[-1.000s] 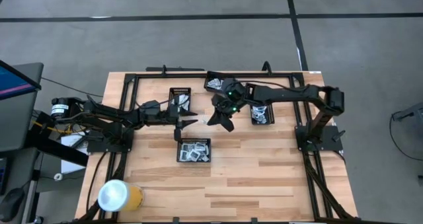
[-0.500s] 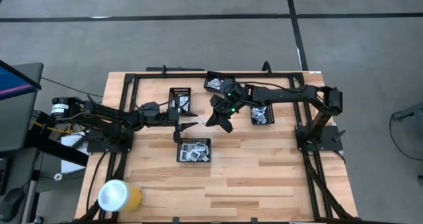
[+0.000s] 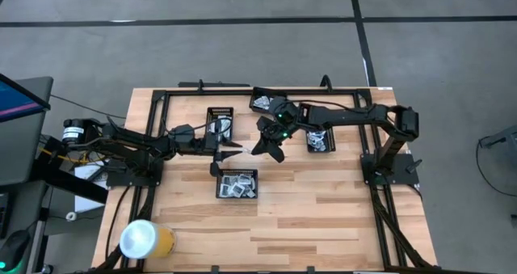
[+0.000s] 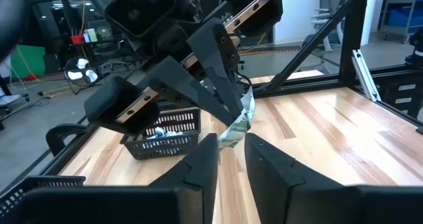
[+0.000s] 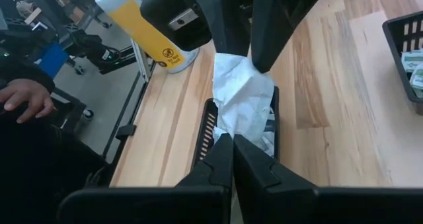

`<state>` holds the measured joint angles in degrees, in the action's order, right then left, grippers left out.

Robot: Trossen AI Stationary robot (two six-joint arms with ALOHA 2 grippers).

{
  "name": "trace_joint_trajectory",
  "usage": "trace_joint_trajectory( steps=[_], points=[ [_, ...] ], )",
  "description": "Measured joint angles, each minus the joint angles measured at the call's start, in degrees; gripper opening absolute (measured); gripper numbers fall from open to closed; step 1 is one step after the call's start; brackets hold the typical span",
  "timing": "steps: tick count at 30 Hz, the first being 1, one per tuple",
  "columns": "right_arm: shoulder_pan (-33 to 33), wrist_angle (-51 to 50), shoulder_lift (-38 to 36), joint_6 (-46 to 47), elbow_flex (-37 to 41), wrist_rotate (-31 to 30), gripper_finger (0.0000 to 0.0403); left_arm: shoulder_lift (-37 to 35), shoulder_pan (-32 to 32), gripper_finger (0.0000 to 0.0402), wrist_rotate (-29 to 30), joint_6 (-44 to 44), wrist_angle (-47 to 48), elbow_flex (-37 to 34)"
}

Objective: Pick & Place First Aid Supplies
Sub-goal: Put the green bandage into the left black bin

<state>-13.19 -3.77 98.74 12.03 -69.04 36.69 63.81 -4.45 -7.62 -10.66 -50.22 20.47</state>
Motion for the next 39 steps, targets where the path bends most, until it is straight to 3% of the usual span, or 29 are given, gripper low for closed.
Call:
trace_joint_trajectory(
  steps=[11,22,35,39],
  points=[
    [0.5,0.0,0.0,0.0,0.0,-0.1,0.0001,0.5,0.0,0.0007,-0.2,0.6,0.0,0.0],
    [2.0,4.4,0.0,1.4,0.0,-0.7,0.0007,1.6,0.0,0.0005,-0.4,1.9,-0.3,0.1],
    [2.8,4.1,-0.1,1.1,0.0,-1.2,0.0121,1.6,-0.2,0.0005,-0.3,1.9,-0.1,0.1],
    [2.8,1.0,-0.1,1.1,0.0,-6.4,0.0163,1.6,-0.2,0.0005,-0.1,1.9,-0.1,0.0]
  ],
)
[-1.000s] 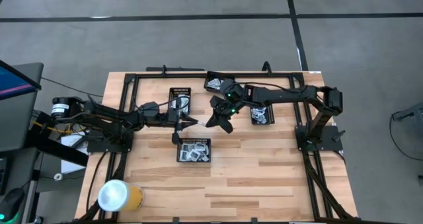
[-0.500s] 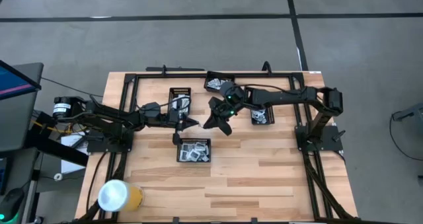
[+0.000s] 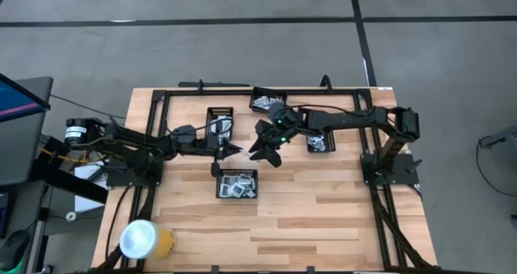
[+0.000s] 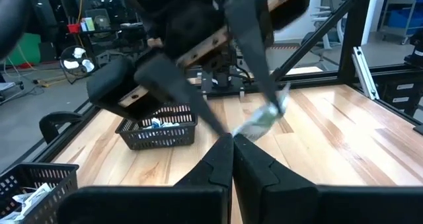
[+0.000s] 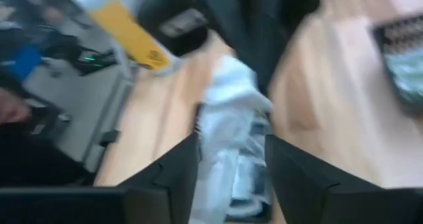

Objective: Pick & Place First Aid Supplies
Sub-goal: Put the green bandage into the left black bin

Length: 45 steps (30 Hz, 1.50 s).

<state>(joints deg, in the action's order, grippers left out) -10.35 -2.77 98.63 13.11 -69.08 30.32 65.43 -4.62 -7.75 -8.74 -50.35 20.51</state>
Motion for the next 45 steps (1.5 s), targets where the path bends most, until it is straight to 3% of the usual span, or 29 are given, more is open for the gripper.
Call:
trace_joint_trajectory(
  steps=[5,11,21,33,45],
  points=[
    [0.0,-5.6,0.0,-0.1,0.0,-6.9,0.0201,0.0,0.0,0.0005,0.0,0.0,0.0,0.0],
    [0.0,-8.2,0.0,-0.2,0.0,-12.5,0.0212,0.0,-0.7,0.0005,0.0,0.5,0.0,0.0],
    [-0.2,-8.8,0.0,-1.5,0.0,-12.6,0.0207,0.0,-1.0,0.0005,0.0,1.6,0.2,0.0],
    [1.0,-8.8,0.0,-1.6,0.0,-12.4,0.0244,0.0,-1.6,0.0005,-0.1,1.7,0.5,0.0],
    [0.0,-11.3,0.0,-5.7,0.0,-12.4,0.0245,0.0,-1.9,0.0005,-0.1,1.7,1.0,0.0]
  ],
)
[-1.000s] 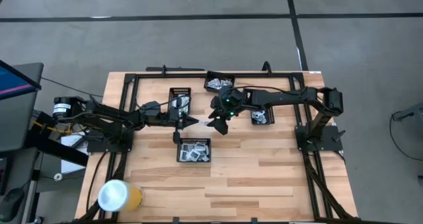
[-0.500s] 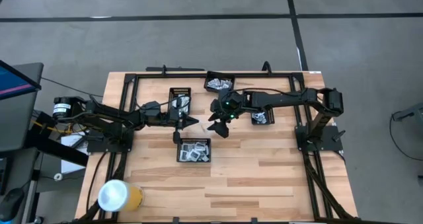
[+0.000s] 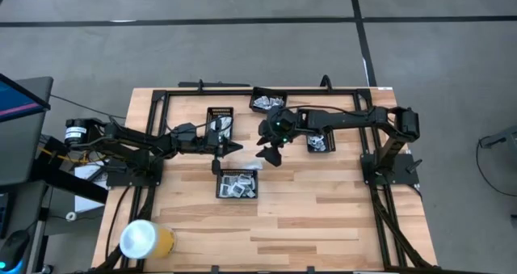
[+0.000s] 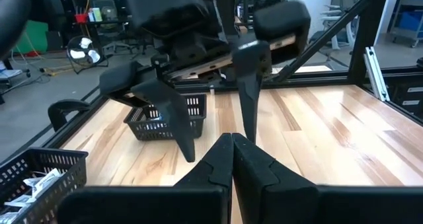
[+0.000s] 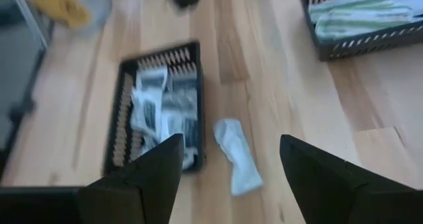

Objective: Pick & Place First Aid Supplies
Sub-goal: Put the green bandage into the left black bin

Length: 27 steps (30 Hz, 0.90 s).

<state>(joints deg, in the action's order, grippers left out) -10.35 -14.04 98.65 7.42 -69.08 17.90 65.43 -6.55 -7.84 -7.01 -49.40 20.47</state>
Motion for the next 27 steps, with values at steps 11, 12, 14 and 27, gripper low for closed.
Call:
trace_joint_trajectory(
  steps=[11,12,14,27],
  points=[
    [1.4,-9.9,0.0,-16.9,0.0,-3.0,0.0244,0.0,0.0,0.0005,8.4,7.4,3.7,0.0],
    [1.4,-9.9,0.1,-17.6,0.0,-3.0,0.0244,0.0,0.0,0.0005,9.8,8.5,4.4,0.0],
    [1.7,-8.8,1.6,-19.6,-0.1,-3.0,0.0244,0.0,0.0,0.0006,11.5,10.1,5.1,0.0],
    [2.0,-9.0,10.5,-25.2,0.0,-3.0,0.0244,-0.3,0.0,0.0075,15.3,10.3,6.1,0.0]
  ],
)
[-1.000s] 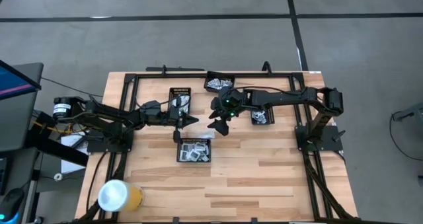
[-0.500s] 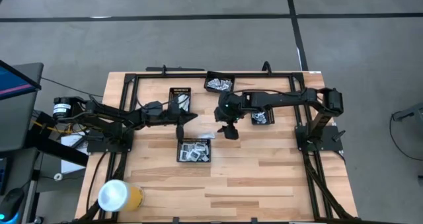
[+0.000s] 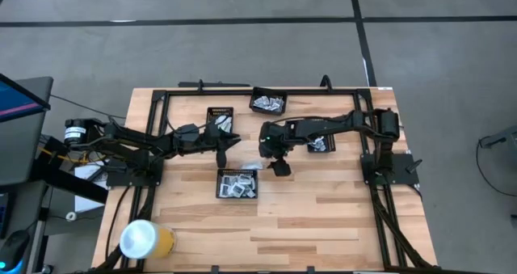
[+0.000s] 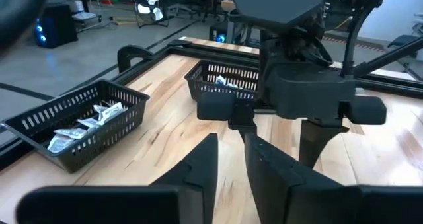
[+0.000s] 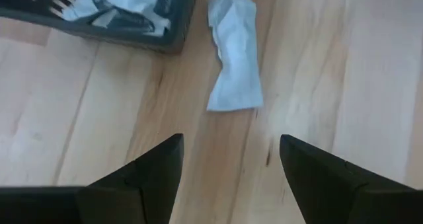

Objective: Pick & Place First Aid Supplies
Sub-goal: Put the green bandage into the left black bin

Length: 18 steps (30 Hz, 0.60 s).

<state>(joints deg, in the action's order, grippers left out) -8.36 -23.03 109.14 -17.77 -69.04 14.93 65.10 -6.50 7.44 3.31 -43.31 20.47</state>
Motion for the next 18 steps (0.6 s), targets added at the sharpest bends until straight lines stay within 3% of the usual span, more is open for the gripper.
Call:
trace_joint_trajectory(
  steps=[8,18],
  points=[
    [0.0,5.3,0.3,-5.7,0.0,0.0,0.0244,0.0,0.0,0.0086,0.7,0.0,0.0,0.0],
    [0.4,7.2,3.8,-5.8,0.0,0.0,0.0244,0.0,0.0,0.0086,0.7,0.0,0.0,0.0]
  ],
)
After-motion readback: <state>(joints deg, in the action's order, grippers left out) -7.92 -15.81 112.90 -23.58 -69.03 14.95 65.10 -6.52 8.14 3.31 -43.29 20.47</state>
